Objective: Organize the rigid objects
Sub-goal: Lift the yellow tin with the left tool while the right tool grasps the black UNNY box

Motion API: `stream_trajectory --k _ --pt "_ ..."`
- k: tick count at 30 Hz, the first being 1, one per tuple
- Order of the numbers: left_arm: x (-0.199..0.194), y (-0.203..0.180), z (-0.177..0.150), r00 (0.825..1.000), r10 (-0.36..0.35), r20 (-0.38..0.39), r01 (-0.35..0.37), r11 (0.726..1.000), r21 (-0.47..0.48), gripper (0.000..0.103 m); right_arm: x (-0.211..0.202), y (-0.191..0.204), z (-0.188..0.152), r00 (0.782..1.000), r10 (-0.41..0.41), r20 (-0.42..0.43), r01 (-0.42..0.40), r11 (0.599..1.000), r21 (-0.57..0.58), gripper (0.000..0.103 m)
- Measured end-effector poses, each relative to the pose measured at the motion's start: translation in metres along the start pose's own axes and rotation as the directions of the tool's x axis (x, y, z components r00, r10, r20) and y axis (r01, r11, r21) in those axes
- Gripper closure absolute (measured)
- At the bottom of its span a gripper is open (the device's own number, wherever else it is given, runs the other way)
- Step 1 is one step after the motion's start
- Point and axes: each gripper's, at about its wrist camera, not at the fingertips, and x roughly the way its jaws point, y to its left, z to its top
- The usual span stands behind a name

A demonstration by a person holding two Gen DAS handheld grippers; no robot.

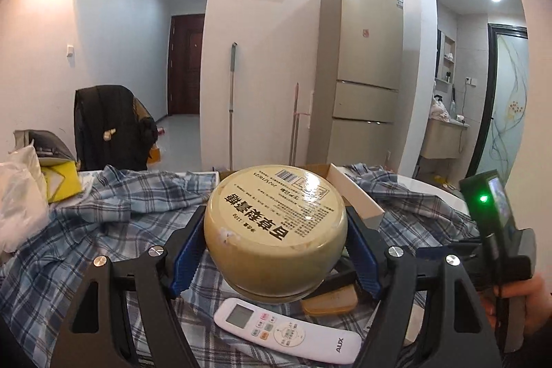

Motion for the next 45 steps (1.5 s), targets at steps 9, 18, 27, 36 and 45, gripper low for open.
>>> stream_trajectory --k 9,18,27,36,45 --pt "-0.003 -0.011 -0.005 1.000 0.016 0.019 -0.017 0.999 0.050 0.026 0.007 -0.010 -0.002 0.999 0.020 -0.039 -0.018 0.998 0.059 0.066" --pt "-0.012 -0.015 0.000 1.000 0.003 0.031 -0.004 0.999 0.043 0.026 0.002 -0.015 0.004 0.992 0.123 0.010 -0.124 0.988 0.091 0.069" --pt "-0.027 -0.014 0.023 0.994 0.063 0.086 -0.070 0.995 0.077 0.026 -0.029 -0.002 0.014 0.994 0.069 0.086 -0.071 0.997 0.031 0.069" --pt "-0.006 0.000 0.067 0.990 0.108 0.092 -0.113 0.992 0.048 0.026 -0.058 0.016 0.066 0.981 0.136 0.139 -0.132 0.990 -0.040 0.091" --pt "0.060 0.019 0.076 1.000 0.008 -0.031 -0.011 0.995 -0.094 0.026 -0.011 0.031 0.100 0.991 0.116 0.061 -0.111 0.991 -0.080 0.091"
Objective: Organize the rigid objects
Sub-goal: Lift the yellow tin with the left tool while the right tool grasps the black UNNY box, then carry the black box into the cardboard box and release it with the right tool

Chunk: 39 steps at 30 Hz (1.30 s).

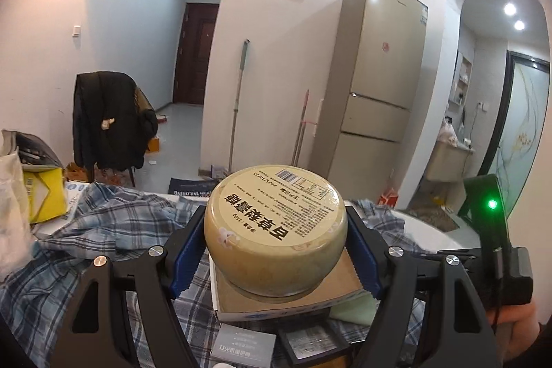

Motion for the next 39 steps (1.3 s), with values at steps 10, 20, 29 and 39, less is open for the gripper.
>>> stream_trajectory --k 10,20,29,39 --pt "0.014 -0.014 -0.031 1.000 0.004 -0.029 -0.002 0.996 0.086 0.026 -0.008 -0.007 -0.075 0.988 -0.014 -0.153 -0.007 0.990 -0.138 0.077" --pt "0.004 -0.024 -0.034 1.000 -0.009 0.007 0.008 0.990 0.140 0.026 -0.011 -0.006 -0.116 0.984 -0.005 -0.177 -0.030 0.981 -0.191 0.050" --pt "0.013 -0.020 -0.039 1.000 0.018 -0.007 -0.017 0.989 0.147 0.026 0.010 -0.007 -0.113 0.973 -0.025 -0.230 -0.024 0.978 -0.208 0.065" --pt "0.014 -0.023 -0.040 1.000 0.017 -0.014 -0.014 0.987 0.160 0.026 -0.004 -0.007 -0.107 0.985 -0.071 -0.160 0.032 0.972 -0.235 0.070"
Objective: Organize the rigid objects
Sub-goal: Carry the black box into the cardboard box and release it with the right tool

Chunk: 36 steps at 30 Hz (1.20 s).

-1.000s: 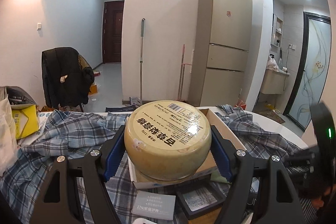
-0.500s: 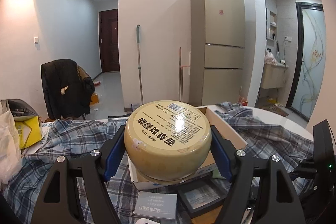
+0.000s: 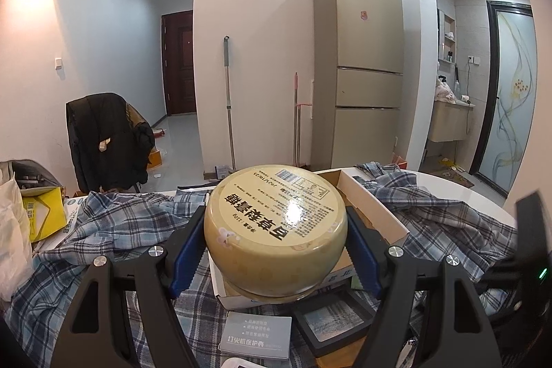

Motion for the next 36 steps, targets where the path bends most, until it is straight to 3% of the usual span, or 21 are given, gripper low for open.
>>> stream_trajectory --k 11,15,21,27,36 --pt "0.003 0.017 0.000 0.999 0.033 -0.003 -0.034 0.997 -0.072 0.026 -0.053 -0.010 0.077 0.985 -0.007 0.171 -0.004 0.998 0.060 0.070" --pt "0.010 0.024 -0.005 0.994 0.107 -0.003 -0.107 0.991 -0.086 0.026 -0.045 -0.003 0.107 0.979 -0.038 0.198 0.021 0.996 0.086 0.070" --pt "0.023 0.032 -0.011 0.994 0.103 -0.044 -0.107 0.989 -0.105 0.026 0.010 -0.011 0.136 0.989 -0.016 0.149 -0.010 0.985 0.171 0.070" --pt "0.030 0.029 -0.013 0.994 0.090 -0.058 -0.094 0.992 -0.080 0.026 0.053 -0.026 0.127 0.995 -0.009 0.099 -0.017 0.965 0.261 0.070" --pt "0.030 0.018 -0.015 0.990 0.135 -0.040 -0.137 0.990 -0.041 0.026 0.081 -0.029 0.122 0.999 -0.029 0.046 0.016 0.965 0.262 0.069"
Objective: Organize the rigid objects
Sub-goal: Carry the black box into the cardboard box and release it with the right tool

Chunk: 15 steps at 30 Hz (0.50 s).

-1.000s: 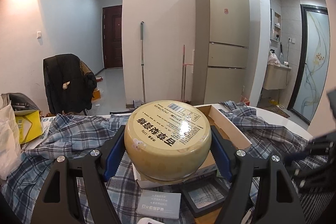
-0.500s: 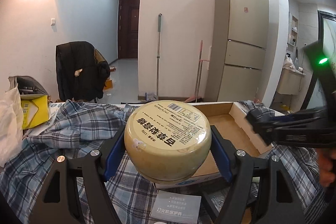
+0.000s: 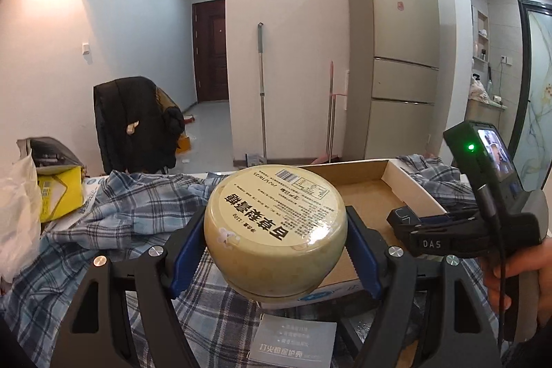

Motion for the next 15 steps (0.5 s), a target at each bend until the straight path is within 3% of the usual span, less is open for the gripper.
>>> stream_trajectory --k 2,6,10,13,15 --pt "-0.001 -0.001 0.000 1.000 -0.004 0.001 0.004 1.000 0.004 0.026 -0.003 0.001 0.000 1.000 0.017 0.007 -0.017 1.000 -0.010 0.069" --pt "-0.004 -0.003 0.000 1.000 -0.001 0.011 0.001 1.000 0.020 0.026 -0.019 -0.004 0.002 0.997 0.029 0.066 -0.030 0.999 0.013 0.052" --pt "-0.008 -0.007 0.000 0.999 0.037 0.034 -0.038 0.998 0.041 0.026 -0.041 -0.011 0.005 0.994 0.033 0.101 -0.034 0.999 0.011 0.052" --pt "0.005 -0.006 0.010 0.999 -0.009 -0.041 0.010 1.000 0.018 0.026 -0.050 -0.016 0.006 0.991 -0.002 0.134 0.001 1.000 0.008 0.052" --pt "0.024 -0.008 0.017 0.990 -0.028 -0.138 0.031 0.999 0.022 0.026 -0.050 -0.017 0.008 0.989 -0.019 0.143 0.018 1.000 0.009 0.052"
